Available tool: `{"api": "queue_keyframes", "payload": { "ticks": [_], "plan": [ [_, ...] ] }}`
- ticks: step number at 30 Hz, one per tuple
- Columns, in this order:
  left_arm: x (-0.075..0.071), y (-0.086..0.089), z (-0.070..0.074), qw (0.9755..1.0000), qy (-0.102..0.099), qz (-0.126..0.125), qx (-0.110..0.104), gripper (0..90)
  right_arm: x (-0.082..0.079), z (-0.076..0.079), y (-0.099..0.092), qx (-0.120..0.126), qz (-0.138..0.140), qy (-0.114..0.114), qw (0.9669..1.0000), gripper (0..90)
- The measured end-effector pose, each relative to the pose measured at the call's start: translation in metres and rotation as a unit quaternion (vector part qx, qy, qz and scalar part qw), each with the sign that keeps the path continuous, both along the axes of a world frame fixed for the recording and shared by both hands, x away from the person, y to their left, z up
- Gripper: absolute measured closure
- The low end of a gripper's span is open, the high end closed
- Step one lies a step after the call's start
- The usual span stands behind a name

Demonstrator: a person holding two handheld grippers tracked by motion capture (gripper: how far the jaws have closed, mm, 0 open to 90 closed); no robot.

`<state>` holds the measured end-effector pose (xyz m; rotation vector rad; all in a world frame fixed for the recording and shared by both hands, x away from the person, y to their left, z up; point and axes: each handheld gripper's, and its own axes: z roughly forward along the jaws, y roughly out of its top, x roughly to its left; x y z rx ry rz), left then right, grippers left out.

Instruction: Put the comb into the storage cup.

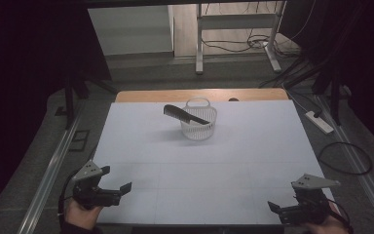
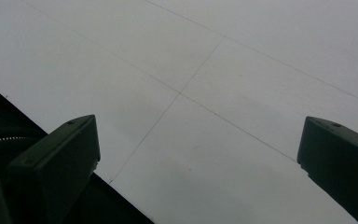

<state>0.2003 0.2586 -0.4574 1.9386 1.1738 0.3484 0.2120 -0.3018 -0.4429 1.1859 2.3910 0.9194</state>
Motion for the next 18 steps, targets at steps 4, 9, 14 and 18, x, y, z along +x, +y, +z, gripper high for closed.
{"api": "queue_keyframes", "payload": {
  "ticks": [4,9,14,18],
  "plan": [
    [-0.005,0.001,0.000,1.0000,-0.001,0.002,0.002,0.0,0.000,0.000,0.000,0.000,-0.001,0.000,1.0000,0.0],
    [-0.012,0.003,0.000,1.0000,-0.001,0.006,0.008,0.0,0.000,0.000,0.000,-0.001,-0.001,0.000,1.0000,0.0],
    [-0.018,0.005,-0.001,0.9999,0.000,0.008,0.010,0.0,0.000,0.000,0.000,-0.002,-0.002,0.000,1.0000,0.0],
    [-0.021,0.006,-0.001,0.9999,0.001,0.009,0.010,0.0,0.000,0.000,0.000,-0.002,-0.003,0.000,1.0000,0.0]
  ]
}}
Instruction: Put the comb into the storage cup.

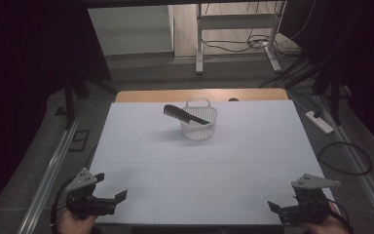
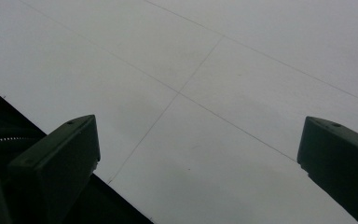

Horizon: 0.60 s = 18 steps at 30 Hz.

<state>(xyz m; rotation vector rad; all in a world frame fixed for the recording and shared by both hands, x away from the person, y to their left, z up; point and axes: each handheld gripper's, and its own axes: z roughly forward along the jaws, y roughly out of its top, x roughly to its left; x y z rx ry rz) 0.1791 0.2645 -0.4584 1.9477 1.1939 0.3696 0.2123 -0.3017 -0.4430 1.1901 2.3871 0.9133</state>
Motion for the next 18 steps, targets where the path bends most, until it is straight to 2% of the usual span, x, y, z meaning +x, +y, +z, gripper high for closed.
{"api": "queue_keyframes", "payload": {
  "ticks": [10,18],
  "plan": [
    [-0.0075,0.0013,0.0010,1.0000,-0.005,0.007,0.004,0.0,0.0004,-0.0001,0.0000,-0.001,-0.004,0.000,1.0000,0.0],
    [-0.0099,-0.0010,0.0013,0.9998,0.003,0.008,0.019,0.0,0.0008,-0.0001,0.0000,-0.004,-0.009,0.000,1.0000,0.0]
  ]
}}
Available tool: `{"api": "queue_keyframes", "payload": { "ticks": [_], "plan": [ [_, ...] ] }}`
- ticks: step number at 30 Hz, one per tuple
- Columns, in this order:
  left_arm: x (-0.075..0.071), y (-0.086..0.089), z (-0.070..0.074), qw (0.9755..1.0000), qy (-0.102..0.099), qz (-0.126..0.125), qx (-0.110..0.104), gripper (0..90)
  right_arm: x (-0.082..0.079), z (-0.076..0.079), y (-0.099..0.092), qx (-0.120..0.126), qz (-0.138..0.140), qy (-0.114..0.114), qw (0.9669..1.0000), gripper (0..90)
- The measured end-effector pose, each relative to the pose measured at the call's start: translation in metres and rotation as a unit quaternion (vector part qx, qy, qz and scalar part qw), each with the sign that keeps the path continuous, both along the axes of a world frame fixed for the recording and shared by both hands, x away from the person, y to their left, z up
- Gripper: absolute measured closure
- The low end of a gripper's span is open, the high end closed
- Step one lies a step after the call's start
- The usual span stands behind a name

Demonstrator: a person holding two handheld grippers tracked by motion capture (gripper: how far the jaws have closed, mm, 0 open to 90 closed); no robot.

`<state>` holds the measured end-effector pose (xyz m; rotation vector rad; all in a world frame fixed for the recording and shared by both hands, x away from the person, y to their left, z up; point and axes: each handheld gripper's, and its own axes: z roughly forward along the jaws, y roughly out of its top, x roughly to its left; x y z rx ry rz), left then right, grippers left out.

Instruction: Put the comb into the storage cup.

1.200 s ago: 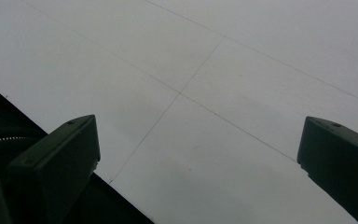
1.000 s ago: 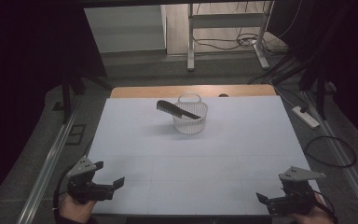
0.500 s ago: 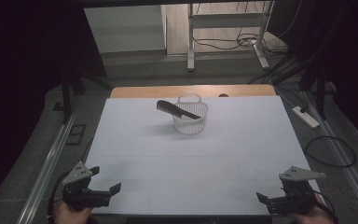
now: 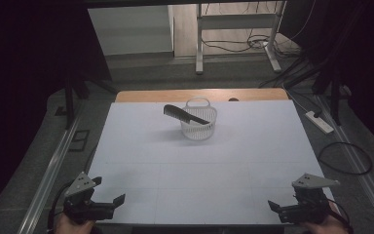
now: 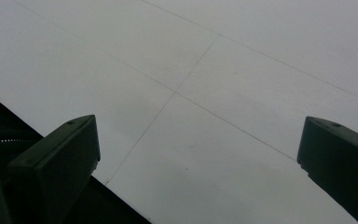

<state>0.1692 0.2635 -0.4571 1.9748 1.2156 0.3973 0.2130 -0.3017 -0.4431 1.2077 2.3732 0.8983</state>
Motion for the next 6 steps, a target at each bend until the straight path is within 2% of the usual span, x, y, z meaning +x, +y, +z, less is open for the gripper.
{"api": "queue_keyframes", "payload": {
  "ticks": [6],
  "plan": [
    [0.0007,-0.0003,-0.0001,1.0000,0.002,-0.002,0.000,0.0,0.0007,-0.0002,-0.0006,0.000,-0.008,0.002,1.0000,0.0]
  ]
}}
